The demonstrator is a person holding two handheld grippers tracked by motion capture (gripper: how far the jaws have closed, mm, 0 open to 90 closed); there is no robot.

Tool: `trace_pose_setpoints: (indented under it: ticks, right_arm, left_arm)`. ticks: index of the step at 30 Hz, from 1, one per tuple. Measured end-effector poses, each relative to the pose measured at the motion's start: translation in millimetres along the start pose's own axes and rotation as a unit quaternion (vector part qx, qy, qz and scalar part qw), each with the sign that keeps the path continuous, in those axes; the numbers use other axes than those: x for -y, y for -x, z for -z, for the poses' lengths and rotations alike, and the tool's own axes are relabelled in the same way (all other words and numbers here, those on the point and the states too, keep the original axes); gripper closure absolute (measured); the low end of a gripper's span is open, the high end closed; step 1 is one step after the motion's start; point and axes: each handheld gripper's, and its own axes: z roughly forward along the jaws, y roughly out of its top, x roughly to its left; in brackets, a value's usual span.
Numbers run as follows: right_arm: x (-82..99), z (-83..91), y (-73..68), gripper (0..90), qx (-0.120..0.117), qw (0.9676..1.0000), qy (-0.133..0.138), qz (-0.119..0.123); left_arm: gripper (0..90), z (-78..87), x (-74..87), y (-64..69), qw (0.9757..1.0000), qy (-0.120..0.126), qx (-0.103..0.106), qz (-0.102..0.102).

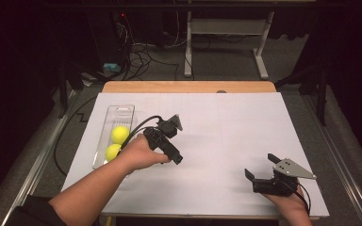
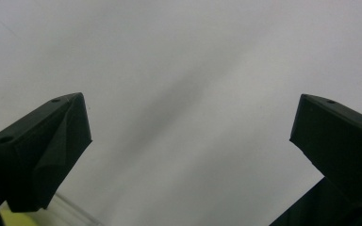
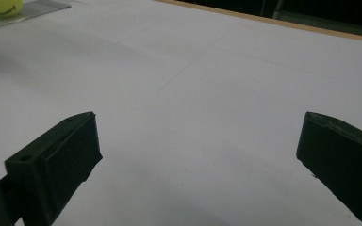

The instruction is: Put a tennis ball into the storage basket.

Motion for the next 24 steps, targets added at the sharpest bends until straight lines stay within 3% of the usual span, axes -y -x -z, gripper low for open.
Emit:
trace_pose_setpoints:
  ticks: [2,8,12,18,22,24]
  right_arm:
    - [-0.1,0.0,-0.7,0.0,-0.001,1.0000,0.000,-0.001]
    - [-0.4,-0.1,-2.1,0.0,-0.002,1.0000,0.000,0.002]
    - [-0.1,-0.3,-2.3,0.0,-0.002,1.0000,-0.001,0.001]
    - [-0.3,-0.1,-2.7,0.0,-0.003,1.0000,0.000,0.001]
    - [-0.6,0.3,-3.4,0.0,-0.005,1.0000,0.004,-0.001]
    - [-0.9,0.6,-4.6,0.0,-0.007,1.0000,0.005,-0.004]
  left_arm:
    - [0.4,-7.2,1.8,1.6,1.0000,0.001,0.001,0.000]
    - [0.4,-31.4,11.0,6.2,0.9993,0.035,0.010,0.007]
    - [0.4,-38.1,16.9,8.7,0.9962,0.085,0.009,0.015]
    - [0.1,-54.0,32.0,6.2,0.9840,0.175,0.014,0.027]
    - [0.3,-68.2,44.7,5.9,0.9722,0.231,0.023,0.030]
    - [0.3,-74.8,50.6,5.2,0.9671,0.252,0.026,0.023]
